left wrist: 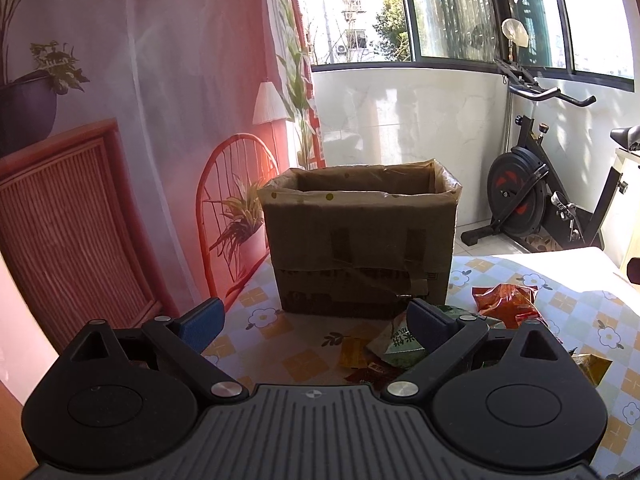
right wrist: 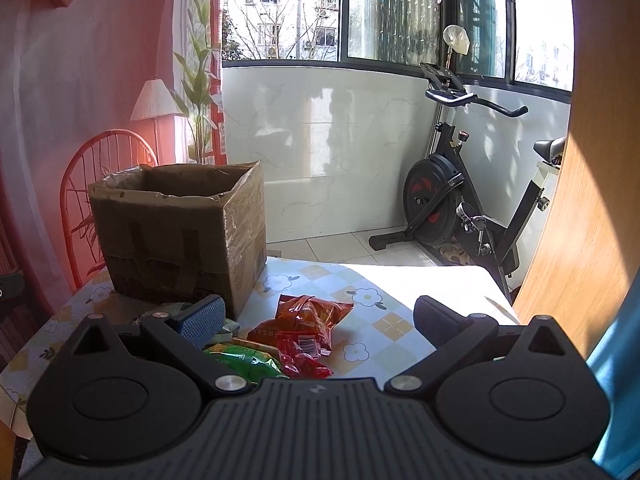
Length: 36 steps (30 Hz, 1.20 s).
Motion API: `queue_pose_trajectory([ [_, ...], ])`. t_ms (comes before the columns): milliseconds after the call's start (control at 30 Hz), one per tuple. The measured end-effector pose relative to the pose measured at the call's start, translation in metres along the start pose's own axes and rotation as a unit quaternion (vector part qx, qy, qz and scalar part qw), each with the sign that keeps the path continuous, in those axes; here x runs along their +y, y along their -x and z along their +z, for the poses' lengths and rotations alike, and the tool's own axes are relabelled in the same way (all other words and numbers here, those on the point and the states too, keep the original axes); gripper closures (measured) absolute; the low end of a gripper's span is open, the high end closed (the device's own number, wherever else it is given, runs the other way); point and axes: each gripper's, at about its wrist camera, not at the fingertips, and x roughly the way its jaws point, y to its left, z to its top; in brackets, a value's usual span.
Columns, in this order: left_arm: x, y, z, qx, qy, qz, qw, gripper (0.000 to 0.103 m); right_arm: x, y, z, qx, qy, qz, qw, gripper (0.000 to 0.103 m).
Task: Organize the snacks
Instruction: 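Grasp the green chip bag with the right gripper while the left tool approaches the snacks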
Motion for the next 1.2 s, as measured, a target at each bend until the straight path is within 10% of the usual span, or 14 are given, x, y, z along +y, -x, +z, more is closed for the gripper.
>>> queue_pose_trajectory([
  [633,-0.007,-0.095,-0.018,0.095,0.028,-0.040,0.9943,0.006,0.053,-0.129,-0.053,0.097,0.164,0.143,0.971,0.001],
  [1200,-0.016,-0.107,-0.022,0.118,0.025,-0.053,0.9913,0.006,0.062,-0.178,-0.068,0.180,0.152,0.135,0.962,0.007],
])
